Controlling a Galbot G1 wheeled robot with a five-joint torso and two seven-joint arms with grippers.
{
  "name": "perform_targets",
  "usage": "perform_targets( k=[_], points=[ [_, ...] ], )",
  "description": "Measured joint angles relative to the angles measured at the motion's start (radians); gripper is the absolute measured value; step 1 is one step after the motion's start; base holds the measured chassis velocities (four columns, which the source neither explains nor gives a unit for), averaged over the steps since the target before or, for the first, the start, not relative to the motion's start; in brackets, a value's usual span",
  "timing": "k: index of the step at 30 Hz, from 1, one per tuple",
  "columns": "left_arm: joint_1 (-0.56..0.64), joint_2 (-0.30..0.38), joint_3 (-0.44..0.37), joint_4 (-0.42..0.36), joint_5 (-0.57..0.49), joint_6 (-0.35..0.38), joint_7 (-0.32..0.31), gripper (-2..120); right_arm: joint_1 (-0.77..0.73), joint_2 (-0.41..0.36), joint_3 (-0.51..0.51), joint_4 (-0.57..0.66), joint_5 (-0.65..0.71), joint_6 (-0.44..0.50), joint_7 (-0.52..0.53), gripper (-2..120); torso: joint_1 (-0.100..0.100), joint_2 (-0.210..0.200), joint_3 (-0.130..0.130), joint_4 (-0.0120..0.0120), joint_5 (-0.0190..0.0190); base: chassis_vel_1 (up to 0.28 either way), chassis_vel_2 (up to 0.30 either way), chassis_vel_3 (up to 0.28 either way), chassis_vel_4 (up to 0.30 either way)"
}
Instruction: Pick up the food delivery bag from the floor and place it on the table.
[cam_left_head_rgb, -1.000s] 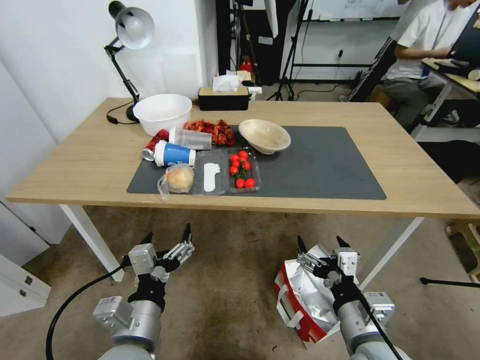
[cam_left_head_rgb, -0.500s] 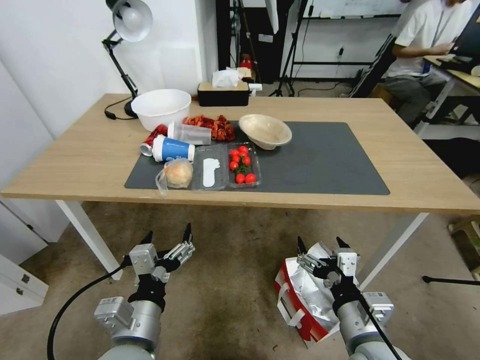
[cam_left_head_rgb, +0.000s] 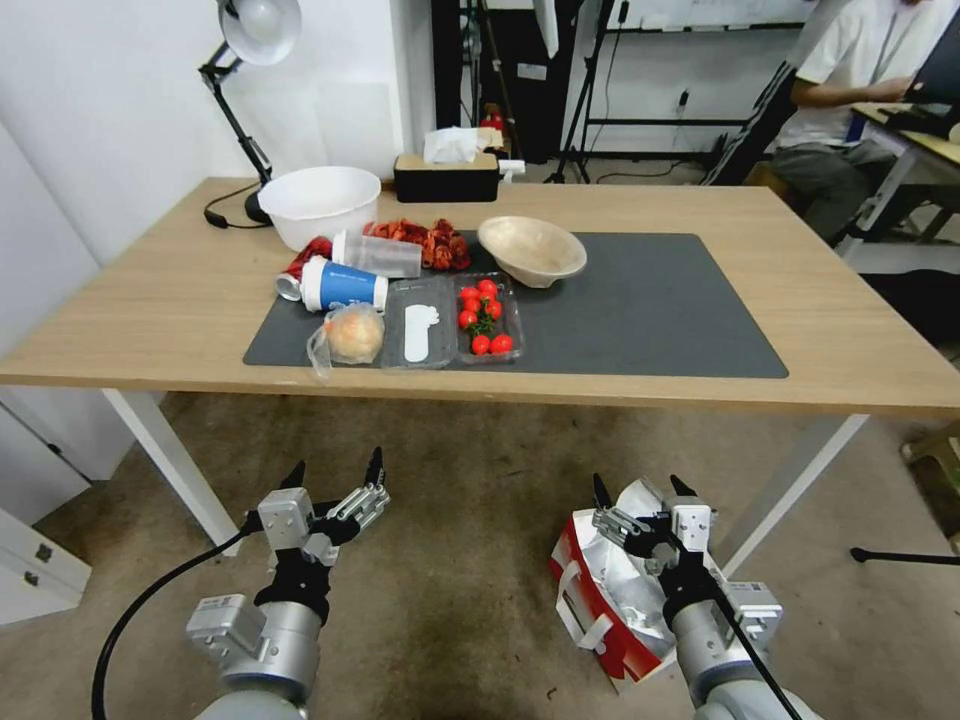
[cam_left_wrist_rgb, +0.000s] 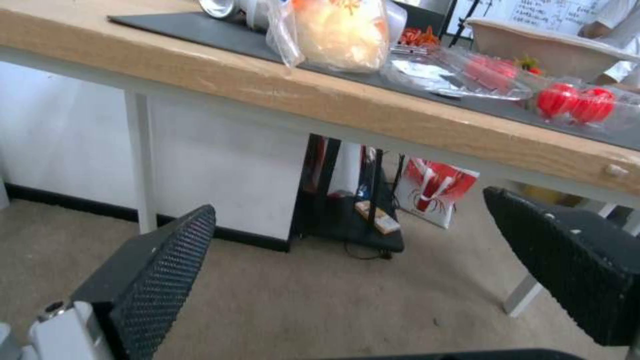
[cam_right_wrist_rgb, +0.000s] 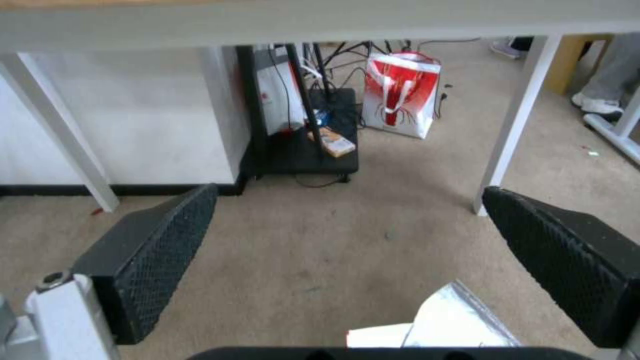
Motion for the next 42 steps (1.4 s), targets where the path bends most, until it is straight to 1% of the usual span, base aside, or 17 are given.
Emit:
perform_targets(
  k=[1,7,9,10,12,25,28,30,42],
  points=[
    [0.000,0.000,0.000,0.000,0.000,0.000,0.000,100,0.000,0.000,0.000,0.000,0.000,0.000,0.000,100,0.000,0.000,0.000,0.0000,0.0000,0.000,0.000,0.000,0.000],
    [-0.004,0.001,0.005,0.012,0.001,-0.006,0.001,100,-0.001,0.000,0.004,0.000,0.000,0.000,-0.002,100,-0.012,-0.030,-0.017,0.0000,0.0000,0.000,0.000,0.000,0.000],
    [-0.004,0.001,0.005,0.012,0.001,-0.006,0.001,100,-0.001,0.000,0.004,0.000,0.000,0.000,-0.002,100,-0.012,-0.030,-0.017,0.0000,0.0000,0.000,0.000,0.000,0.000],
    [-0.005,0.002,0.006,0.015,0.001,-0.006,0.001,100,-0.001,0.000,0.007,-0.001,0.001,0.000,-0.003,100,-0.017,-0.042,-0.024,0.0000,0.0000,0.000,0.000,0.000,0.000],
    [-0.007,0.004,0.007,0.018,0.000,-0.007,0.001,100,-0.001,-0.001,0.009,-0.001,0.002,-0.001,-0.004,100,-0.021,-0.052,-0.031,0.0000,0.0000,0.000,0.000,0.000,0.000],
    [-0.009,0.013,0.007,0.019,-0.002,-0.011,-0.001,100,-0.001,0.002,0.012,0.000,0.002,-0.003,-0.004,100,-0.041,-0.101,-0.060,0.0000,0.0000,0.000,0.000,0.000,0.000],
    [-0.008,0.015,0.008,0.015,-0.002,-0.012,-0.001,100,-0.005,0.002,0.012,0.007,0.001,-0.003,-0.004,100,-0.048,-0.120,-0.072,0.0000,0.0000,0.000,0.000,0.000,0.000],
    [-0.008,0.015,0.009,0.015,-0.002,-0.012,-0.001,100,-0.006,0.002,0.012,0.008,0.001,-0.003,-0.004,100,-0.050,-0.124,-0.074,-0.0001,-0.0001,0.000,0.000,0.000,0.000],
    [-0.005,0.017,0.007,0.012,-0.001,-0.016,-0.002,100,-0.006,-0.002,0.013,0.011,0.000,-0.004,-0.004,100,-0.071,-0.177,-0.106,0.0000,0.0000,0.000,0.000,0.000,0.000]
  ],
)
